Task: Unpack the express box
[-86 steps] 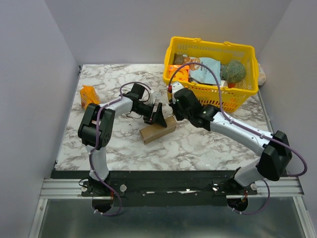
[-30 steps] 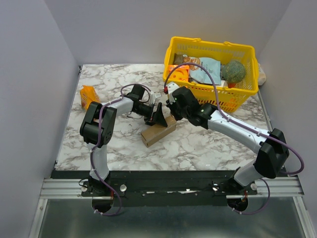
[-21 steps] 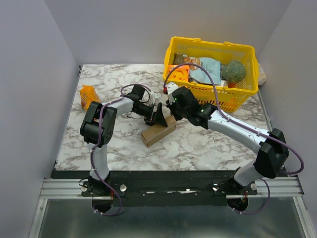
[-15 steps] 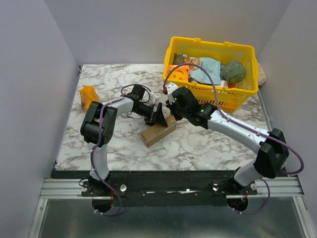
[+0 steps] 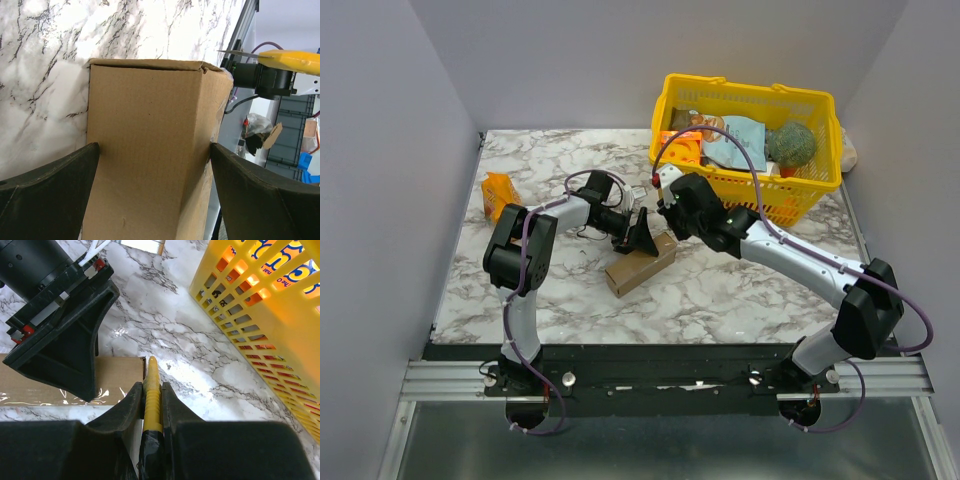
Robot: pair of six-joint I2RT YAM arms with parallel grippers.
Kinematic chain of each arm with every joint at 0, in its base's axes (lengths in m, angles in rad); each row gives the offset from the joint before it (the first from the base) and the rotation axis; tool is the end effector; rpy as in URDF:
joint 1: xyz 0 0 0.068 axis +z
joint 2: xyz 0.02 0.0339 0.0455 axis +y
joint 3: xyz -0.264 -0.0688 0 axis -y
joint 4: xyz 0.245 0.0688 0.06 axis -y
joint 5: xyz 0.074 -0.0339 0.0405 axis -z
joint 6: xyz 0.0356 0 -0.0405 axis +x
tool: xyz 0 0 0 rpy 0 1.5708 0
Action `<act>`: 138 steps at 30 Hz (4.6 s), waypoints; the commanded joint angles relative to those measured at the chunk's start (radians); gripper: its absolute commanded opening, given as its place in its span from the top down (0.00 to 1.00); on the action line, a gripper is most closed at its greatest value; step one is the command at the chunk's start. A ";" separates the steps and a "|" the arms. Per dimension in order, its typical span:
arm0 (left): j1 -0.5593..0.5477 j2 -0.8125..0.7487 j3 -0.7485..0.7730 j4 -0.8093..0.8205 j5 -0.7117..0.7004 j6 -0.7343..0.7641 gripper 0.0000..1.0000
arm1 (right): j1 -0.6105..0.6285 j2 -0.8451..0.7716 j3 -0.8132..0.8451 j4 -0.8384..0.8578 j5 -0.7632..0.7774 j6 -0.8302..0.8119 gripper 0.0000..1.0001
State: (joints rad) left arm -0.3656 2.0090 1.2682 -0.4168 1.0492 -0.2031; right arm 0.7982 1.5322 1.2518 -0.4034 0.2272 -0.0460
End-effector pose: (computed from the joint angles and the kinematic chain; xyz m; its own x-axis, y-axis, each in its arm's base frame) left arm 0.3533 -0.1683 0.1475 -0.9392 0.2519 -0.2331 0.3204 0.3999 -0.8587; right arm 0.2473 0.2422 0.2985 -0.4140 -0.4889 -0.7678 -0.5955 0.7834 -0.1778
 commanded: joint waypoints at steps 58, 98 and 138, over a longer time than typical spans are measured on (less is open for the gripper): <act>0.001 0.134 0.033 -0.139 -0.248 0.195 0.04 | -0.154 0.036 0.109 -0.074 -0.376 -0.003 0.99; 0.005 0.197 0.063 -0.089 -0.275 0.080 0.11 | -0.131 0.032 0.135 -0.345 -0.296 -0.015 1.00; 0.001 -0.151 0.025 0.007 -0.120 0.358 0.02 | -0.172 -0.303 -0.120 -0.127 -0.389 -0.377 1.00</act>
State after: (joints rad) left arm -0.3729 2.0174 1.3514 -0.4984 1.0302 -0.0696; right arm 0.6518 1.2869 1.1606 -0.7021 -0.0284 -0.2783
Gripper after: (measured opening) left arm 0.986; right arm 0.242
